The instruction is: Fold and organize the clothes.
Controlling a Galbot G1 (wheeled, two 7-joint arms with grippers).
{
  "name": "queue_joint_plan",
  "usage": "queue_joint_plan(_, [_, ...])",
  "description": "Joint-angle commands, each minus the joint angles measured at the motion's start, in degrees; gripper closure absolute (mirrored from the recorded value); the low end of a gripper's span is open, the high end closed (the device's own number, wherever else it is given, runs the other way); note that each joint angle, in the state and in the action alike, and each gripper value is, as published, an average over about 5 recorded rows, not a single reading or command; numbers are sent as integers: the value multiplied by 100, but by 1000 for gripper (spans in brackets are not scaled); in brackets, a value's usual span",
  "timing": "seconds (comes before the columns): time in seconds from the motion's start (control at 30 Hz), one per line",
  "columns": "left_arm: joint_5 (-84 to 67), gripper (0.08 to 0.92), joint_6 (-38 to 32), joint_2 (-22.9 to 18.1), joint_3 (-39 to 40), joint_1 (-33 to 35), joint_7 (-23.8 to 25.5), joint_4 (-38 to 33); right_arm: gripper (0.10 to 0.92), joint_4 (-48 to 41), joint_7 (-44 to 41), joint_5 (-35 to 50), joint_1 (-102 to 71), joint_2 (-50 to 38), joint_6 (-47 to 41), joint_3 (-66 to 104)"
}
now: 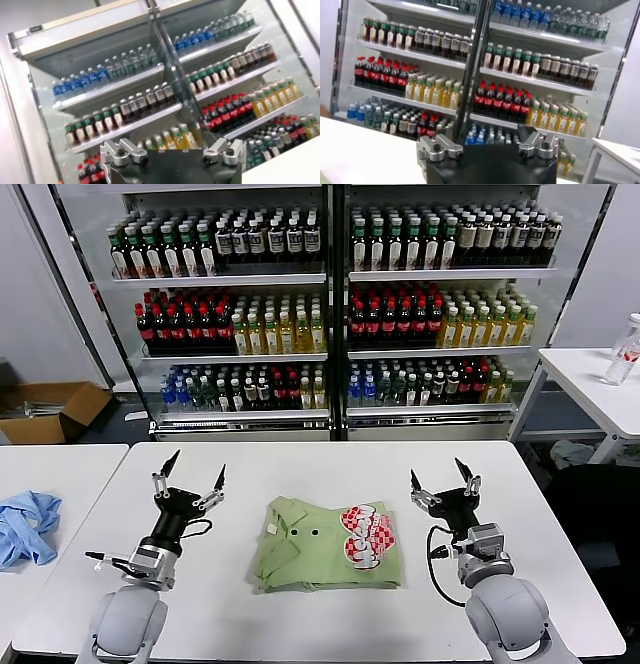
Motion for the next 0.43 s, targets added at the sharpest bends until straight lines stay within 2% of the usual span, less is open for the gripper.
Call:
queue_joint_plan(0.03, [-209, 177, 270, 92, -208, 120, -229, -3, 203, -248, -154, -473, 74, 56, 342, 73])
queue_joint_plan(0.43, [-114, 177, 140, 131, -483, 150, -332, 46, 203, -616, -240, -964, 179, 150, 496, -80])
